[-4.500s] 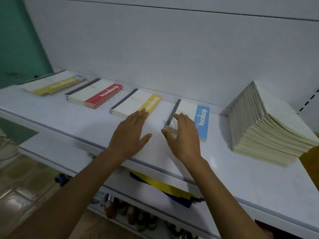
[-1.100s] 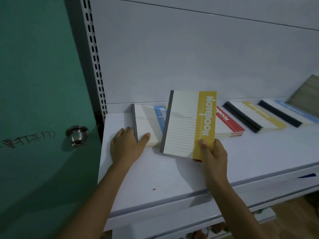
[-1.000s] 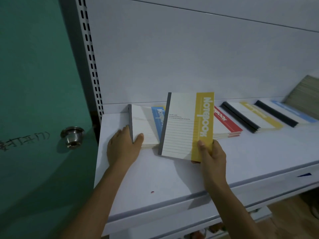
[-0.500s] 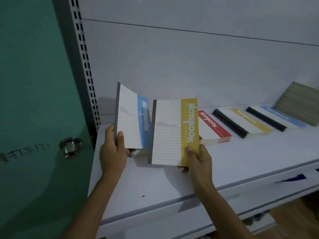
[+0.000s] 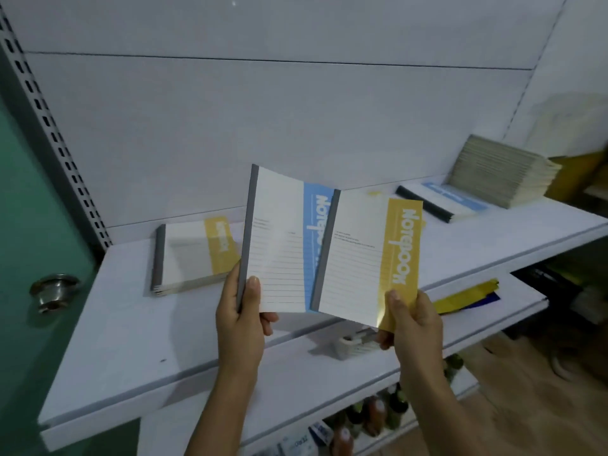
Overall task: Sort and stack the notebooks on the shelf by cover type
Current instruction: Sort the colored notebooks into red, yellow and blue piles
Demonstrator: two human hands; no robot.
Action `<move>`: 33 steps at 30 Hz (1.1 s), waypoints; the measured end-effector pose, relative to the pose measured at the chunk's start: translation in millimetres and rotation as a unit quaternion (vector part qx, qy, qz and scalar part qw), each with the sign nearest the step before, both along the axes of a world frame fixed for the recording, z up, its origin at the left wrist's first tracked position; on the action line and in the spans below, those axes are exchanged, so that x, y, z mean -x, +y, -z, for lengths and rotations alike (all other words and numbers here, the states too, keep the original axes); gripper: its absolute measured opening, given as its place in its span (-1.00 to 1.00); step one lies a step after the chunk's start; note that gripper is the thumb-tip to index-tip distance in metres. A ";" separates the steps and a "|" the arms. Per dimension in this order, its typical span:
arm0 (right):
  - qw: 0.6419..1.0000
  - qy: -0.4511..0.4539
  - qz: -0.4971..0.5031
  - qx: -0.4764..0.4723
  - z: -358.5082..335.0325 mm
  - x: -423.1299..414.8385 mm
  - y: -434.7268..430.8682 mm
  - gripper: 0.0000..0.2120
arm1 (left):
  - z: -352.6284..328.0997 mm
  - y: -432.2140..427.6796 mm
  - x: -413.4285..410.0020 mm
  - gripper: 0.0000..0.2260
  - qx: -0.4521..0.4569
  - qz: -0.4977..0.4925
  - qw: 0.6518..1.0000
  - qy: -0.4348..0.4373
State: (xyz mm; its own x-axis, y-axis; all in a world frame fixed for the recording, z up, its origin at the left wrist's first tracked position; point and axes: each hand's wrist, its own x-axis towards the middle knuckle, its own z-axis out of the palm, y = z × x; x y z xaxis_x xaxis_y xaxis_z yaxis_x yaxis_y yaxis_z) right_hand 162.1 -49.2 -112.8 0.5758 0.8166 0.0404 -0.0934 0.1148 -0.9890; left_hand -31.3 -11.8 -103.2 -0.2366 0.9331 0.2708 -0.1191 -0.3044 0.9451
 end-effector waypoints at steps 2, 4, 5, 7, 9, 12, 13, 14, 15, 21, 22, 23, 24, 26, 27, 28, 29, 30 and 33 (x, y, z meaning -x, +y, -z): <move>1.000 -0.003 0.003 0.006 2.0 -28.1 -12.8 -0.91 | 0.4 -6.2 -30.1 -0.75 0.003 0.012 1.000 -0.007; 1.000 -0.004 0.007 0.015 5.4 -55.6 -25.3 -0.91 | 2.5 -14.7 -61.3 -0.76 -0.001 0.027 1.000 -0.014; 1.000 -0.007 0.010 0.021 7.3 -68.9 -31.8 -0.91 | 4.4 -19.2 -76.3 -0.76 -0.002 0.036 0.999 -0.017; 0.999 -0.010 0.018 0.034 11.0 -95.3 -45.0 -0.91 | 9.8 -27.3 -105.4 -0.75 0.000 0.046 0.999 -0.021; 0.998 -0.009 0.028 0.047 13.7 -121.4 -57.1 -0.91 | 15.4 -34.2 -133.1 -0.75 0.005 0.046 0.999 -0.021; 0.997 -0.009 0.035 0.065 16.2 -154.9 -70.2 -0.89 | 22.0 -40.6 -166.0 -0.75 0.011 0.020 0.999 -0.028; 0.997 -0.011 0.037 0.070 17.3 -163.2 -72.8 -0.89 | 23.9 -41.9 -173.3 -0.74 0.013 0.005 1.000 -0.026; 0.996 -0.014 0.037 0.074 18.8 -169.7 -74.4 -0.88 | 26.0 -42.7 -178.3 -0.74 0.015 -0.010 1.000 -0.022; 0.996 -0.018 0.035 0.078 20.3 -174.4 -74.9 -0.88 | 28.1 -43.0 -181.4 -0.74 0.018 -0.023 0.999 -0.018; 0.996 -0.003 -0.011 0.094 30.5 -179.0 -57.6 -0.89 | 29.8 -35.9 -182.9 -0.72 0.022 -0.077 0.997 0.000; 0.996 -0.001 -0.018 0.091 31.8 -177.7 -51.6 -0.90 | 29.4 -32.1 -181.5 -0.72 0.023 -0.083 0.996 0.002; 0.996 0.001 -0.025 0.087 32.4 -176.8 -44.7 -0.90 | 28.9 -27.4 -179.9 -0.72 0.023 -0.089 0.996 0.007; 0.996 0.003 -0.033 0.083 32.3 -176.6 -36.4 -0.90 | 28.5 -21.0 -178.3 -0.73 0.023 -0.095 0.995 0.012; 0.996 0.001 -0.043 0.079 30.3 -179.2 -16.9 -0.90 | 27.6 -4.1 -175.6 -0.76 0.025 -0.100 0.994 0.021; 0.996 -0.005 -0.045 0.076 28.4 -182.2 -5.8 -0.90 | 26.1 6.2 -175.3 -0.77 0.025 -0.100 0.994 0.025; 0.996 -0.014 -0.046 0.073 25.4 -186.5 6.4 -0.89 | 23.5 17.7 -175.7 -0.78 0.024 -0.100 0.994 0.028; 0.996 -0.024 -0.047 0.068 21.4 -192.0 19.5 -0.89 | 19.9 30.0 -176.9 -0.78 0.020 -0.101 0.994 0.032; 0.996 -0.032 -0.047 0.064 16.3 -198.0 33.4 -0.89 | 15.7 42.8 -178.6 -0.78 0.013 -0.103 0.994 0.035; 0.996 -0.062 -0.028 0.058 -1.4 -215.9 80.0 -0.86 | 4.1 83.1 -185.0 -0.77 -0.009 -0.110 0.993 0.045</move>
State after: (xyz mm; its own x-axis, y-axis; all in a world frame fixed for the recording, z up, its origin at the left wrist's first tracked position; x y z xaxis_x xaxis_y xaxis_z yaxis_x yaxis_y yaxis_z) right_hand 378.0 30.8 -111.5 0.5251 0.8510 0.0122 0.0277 -0.0027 -0.9996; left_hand 153.7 71.2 -107.2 -0.4085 0.8561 0.3165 0.0366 -0.3312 0.9429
